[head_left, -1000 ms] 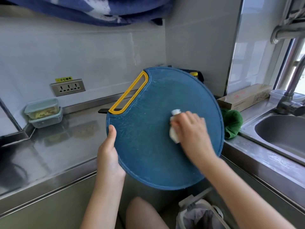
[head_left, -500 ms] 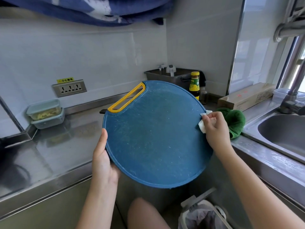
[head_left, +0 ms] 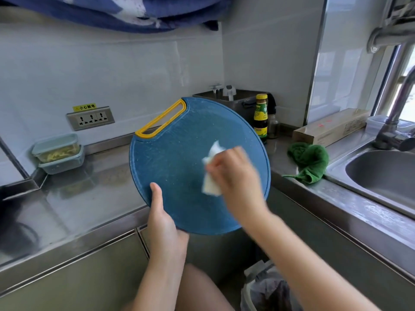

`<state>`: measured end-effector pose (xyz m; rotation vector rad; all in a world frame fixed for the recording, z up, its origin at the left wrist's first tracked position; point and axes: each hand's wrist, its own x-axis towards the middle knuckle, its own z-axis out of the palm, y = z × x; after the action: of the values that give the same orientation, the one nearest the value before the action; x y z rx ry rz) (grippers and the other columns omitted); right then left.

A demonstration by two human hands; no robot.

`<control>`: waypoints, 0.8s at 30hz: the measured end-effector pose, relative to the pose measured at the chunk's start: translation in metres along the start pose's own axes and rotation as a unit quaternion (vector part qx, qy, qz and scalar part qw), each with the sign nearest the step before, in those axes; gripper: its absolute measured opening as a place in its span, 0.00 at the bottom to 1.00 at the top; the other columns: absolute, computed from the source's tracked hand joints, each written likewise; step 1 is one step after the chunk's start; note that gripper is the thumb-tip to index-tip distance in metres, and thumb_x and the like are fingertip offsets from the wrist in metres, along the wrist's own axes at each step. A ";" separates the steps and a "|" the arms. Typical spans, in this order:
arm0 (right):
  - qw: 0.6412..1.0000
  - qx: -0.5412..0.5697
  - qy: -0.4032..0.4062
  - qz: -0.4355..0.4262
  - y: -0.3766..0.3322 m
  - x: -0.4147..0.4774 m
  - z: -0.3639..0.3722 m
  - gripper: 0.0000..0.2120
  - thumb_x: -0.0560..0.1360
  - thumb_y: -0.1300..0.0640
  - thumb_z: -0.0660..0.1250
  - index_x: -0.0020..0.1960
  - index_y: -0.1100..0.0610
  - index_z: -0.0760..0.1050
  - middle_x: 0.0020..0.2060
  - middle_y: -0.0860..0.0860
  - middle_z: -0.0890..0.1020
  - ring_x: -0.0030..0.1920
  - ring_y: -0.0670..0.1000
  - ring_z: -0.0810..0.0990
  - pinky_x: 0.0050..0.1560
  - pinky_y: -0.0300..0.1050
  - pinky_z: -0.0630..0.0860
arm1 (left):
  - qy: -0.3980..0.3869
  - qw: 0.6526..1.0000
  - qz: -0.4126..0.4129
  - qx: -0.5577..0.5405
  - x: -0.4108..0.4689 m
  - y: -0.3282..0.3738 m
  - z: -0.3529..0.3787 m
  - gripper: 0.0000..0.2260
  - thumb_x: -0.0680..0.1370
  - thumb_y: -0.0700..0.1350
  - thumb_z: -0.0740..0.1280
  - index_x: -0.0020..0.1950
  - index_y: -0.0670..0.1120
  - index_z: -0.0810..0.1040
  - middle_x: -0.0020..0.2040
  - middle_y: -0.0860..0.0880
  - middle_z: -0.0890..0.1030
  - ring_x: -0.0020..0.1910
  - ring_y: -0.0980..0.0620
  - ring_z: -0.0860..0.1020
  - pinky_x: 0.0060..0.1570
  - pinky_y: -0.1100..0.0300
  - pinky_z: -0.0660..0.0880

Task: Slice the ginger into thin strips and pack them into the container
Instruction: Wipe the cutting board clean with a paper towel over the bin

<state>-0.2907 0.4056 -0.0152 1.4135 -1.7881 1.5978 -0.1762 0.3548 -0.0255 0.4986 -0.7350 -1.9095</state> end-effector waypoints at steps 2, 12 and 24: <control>0.992 -0.069 -0.053 -0.091 -0.012 -0.020 0.031 0.11 0.77 0.49 0.60 0.42 0.56 0.71 0.38 0.51 0.74 0.33 0.52 0.72 0.33 0.46 0.68 | -0.005 1.000 -0.007 -0.016 -0.002 -0.001 0.005 0.17 0.80 0.57 0.57 0.54 0.49 0.80 0.48 0.50 0.85 0.47 0.53 0.83 0.46 0.55 0.78; 0.961 -0.260 0.013 -0.091 0.042 0.002 0.003 0.13 0.74 0.52 0.58 0.34 0.56 0.70 0.28 0.52 0.75 0.22 0.57 0.72 0.22 0.41 0.64 | -0.048 0.998 -0.002 -0.033 -0.003 0.011 0.001 0.17 0.81 0.55 0.56 0.60 0.49 0.78 0.55 0.48 0.83 0.51 0.49 0.83 0.49 0.50 0.76; 0.978 -0.197 0.039 -0.060 0.016 -0.020 0.005 0.21 0.77 0.43 0.58 0.31 0.55 0.67 0.25 0.51 0.72 0.24 0.54 0.72 0.23 0.41 0.62 | -0.002 1.000 0.023 0.008 -0.003 0.005 0.005 0.16 0.80 0.57 0.58 0.59 0.50 0.78 0.54 0.49 0.84 0.50 0.50 0.83 0.48 0.52 0.77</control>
<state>-0.2940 0.4078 -0.0410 1.2269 -1.8105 1.1412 -0.1745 0.3576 -0.0182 0.4846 -0.7576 -1.8639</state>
